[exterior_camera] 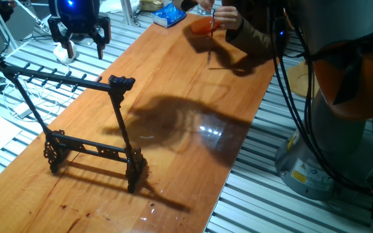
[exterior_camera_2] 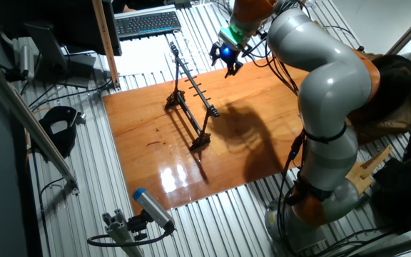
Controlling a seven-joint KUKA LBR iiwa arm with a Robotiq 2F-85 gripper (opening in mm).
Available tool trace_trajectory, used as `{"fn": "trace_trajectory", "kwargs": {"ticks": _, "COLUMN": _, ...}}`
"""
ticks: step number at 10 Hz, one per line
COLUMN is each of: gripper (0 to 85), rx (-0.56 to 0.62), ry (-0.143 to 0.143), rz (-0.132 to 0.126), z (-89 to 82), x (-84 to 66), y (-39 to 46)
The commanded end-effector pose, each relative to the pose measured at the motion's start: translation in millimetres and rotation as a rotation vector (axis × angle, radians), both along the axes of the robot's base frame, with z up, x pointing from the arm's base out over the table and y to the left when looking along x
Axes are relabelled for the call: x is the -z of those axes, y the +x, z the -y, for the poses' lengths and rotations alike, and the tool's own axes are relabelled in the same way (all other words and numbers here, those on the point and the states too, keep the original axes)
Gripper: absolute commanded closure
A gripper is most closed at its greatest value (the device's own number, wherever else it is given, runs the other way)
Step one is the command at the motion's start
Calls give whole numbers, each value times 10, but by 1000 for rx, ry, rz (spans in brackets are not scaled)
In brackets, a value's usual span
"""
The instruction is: Place the brush on the pen rack
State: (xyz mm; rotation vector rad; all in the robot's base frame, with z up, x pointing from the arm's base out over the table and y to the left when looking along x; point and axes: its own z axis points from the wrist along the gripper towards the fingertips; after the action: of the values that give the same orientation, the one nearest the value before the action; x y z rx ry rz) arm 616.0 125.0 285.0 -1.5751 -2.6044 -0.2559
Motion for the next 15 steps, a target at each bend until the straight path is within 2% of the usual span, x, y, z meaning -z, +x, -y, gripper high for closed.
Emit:
{"fn": "trace_trajectory", "kwargs": {"ticks": 1, "gripper": 170, "rx": 2, "ry": 0, "rz": 0, "z": -2, "x": 1, "y": -1}}
{"fn": "trace_trajectory", "kwargs": {"ticks": 5, "gripper": 170, "rx": 2, "ry": 0, "rz": 4, "z": -12, "x": 10, "y": -5}}
{"fn": "trace_trajectory", "kwargs": {"ticks": 7, "gripper": 170, "rx": 5, "ry": -21, "rz": 10, "z": -41, "x": -11, "y": -19}}
{"fn": "trace_trajectory", "kwargs": {"ticks": 15, "gripper": 170, "rx": 22, "ry": -32, "rz": 28, "z": -67, "x": 33, "y": -33}}
